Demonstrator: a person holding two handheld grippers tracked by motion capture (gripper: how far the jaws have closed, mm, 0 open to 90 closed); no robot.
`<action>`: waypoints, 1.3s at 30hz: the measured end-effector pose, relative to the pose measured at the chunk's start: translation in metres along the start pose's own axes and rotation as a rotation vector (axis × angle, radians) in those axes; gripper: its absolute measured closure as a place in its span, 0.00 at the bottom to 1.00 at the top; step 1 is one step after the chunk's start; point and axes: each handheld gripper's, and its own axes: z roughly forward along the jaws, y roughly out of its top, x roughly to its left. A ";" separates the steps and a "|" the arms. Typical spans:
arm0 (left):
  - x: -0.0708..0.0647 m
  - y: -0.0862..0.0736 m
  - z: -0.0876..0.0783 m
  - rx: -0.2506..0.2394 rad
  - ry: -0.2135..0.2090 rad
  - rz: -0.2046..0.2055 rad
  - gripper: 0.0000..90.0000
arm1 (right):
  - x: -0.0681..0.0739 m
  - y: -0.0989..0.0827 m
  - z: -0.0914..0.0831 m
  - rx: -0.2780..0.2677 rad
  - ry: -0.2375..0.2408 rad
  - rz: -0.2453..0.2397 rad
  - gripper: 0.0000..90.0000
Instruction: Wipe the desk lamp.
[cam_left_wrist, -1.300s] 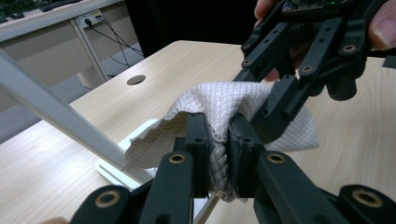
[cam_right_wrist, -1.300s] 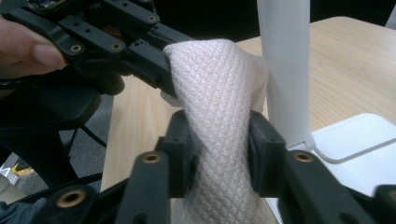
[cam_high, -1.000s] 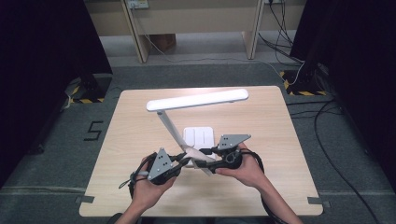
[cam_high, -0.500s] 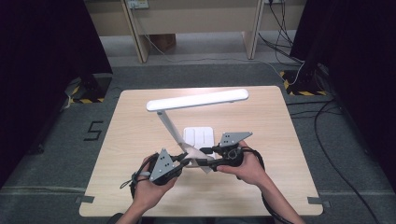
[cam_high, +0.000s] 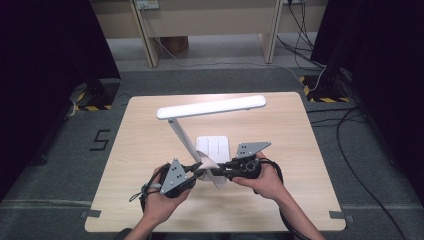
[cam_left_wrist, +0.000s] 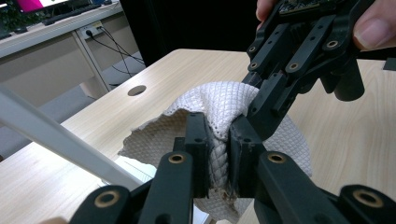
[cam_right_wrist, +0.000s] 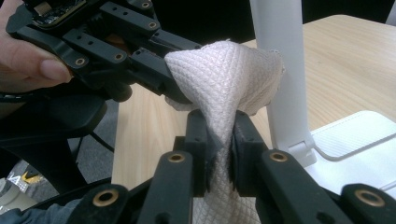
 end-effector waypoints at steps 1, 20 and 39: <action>0.000 0.000 0.000 -0.002 0.001 0.000 0.88 | 0.000 0.000 0.000 0.000 -0.002 0.002 0.90; -0.006 -0.006 -0.017 -0.083 0.081 -0.009 0.62 | -0.010 0.006 -0.047 -0.091 -0.216 0.023 0.92; 0.026 -0.061 0.028 0.072 0.188 -0.246 0.43 | -0.012 0.032 -0.136 -0.324 -0.542 -0.046 0.92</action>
